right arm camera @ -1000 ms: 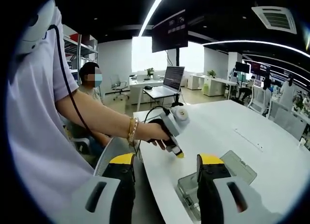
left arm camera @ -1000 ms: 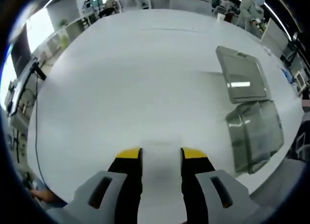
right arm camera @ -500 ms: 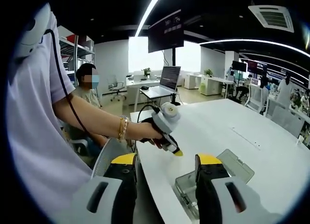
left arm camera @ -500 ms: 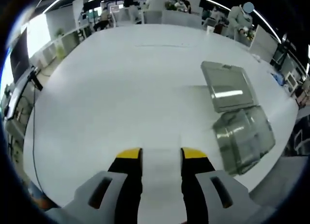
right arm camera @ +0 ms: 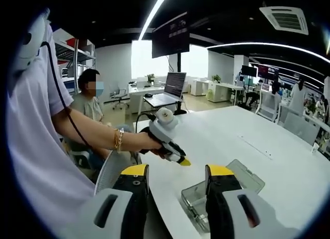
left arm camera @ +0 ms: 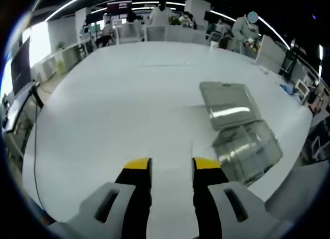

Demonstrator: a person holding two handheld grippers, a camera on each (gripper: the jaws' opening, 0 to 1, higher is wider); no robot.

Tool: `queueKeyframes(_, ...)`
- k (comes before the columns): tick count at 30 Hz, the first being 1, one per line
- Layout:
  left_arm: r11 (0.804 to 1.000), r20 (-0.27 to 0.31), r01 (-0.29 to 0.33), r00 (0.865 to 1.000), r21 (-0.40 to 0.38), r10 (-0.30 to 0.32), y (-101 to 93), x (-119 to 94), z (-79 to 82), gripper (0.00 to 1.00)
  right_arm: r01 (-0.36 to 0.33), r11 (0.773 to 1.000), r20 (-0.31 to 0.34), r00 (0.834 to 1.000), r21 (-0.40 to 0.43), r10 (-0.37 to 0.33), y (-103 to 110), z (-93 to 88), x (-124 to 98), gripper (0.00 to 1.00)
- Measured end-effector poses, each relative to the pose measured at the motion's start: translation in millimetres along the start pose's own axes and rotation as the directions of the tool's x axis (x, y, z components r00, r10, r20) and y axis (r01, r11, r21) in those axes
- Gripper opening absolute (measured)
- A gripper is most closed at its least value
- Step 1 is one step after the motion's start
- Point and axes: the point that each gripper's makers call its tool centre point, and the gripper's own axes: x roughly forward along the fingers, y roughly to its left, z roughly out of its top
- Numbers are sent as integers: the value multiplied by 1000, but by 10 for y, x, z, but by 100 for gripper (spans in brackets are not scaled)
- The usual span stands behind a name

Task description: Insert the divider into the dual guide fixture by aligning both edges with the guide slots and pushing it downward to the bottom, including one-sided entry, uneven engagement, binding, and posture correction.

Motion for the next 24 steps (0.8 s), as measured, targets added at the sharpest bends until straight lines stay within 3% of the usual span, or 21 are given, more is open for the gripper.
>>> queueKeyframes(11, 997, 120, 37, 992, 64, -45, -135, -211, 206, 29, 50, 999, 1, 999, 9, -50, -82, 106, 16, 34)
queueKeyframes(24, 983, 237, 71, 965, 171, -111, -553, -479, 446, 29, 105, 993, 19, 994, 52, -106, -207, 143, -33, 25)
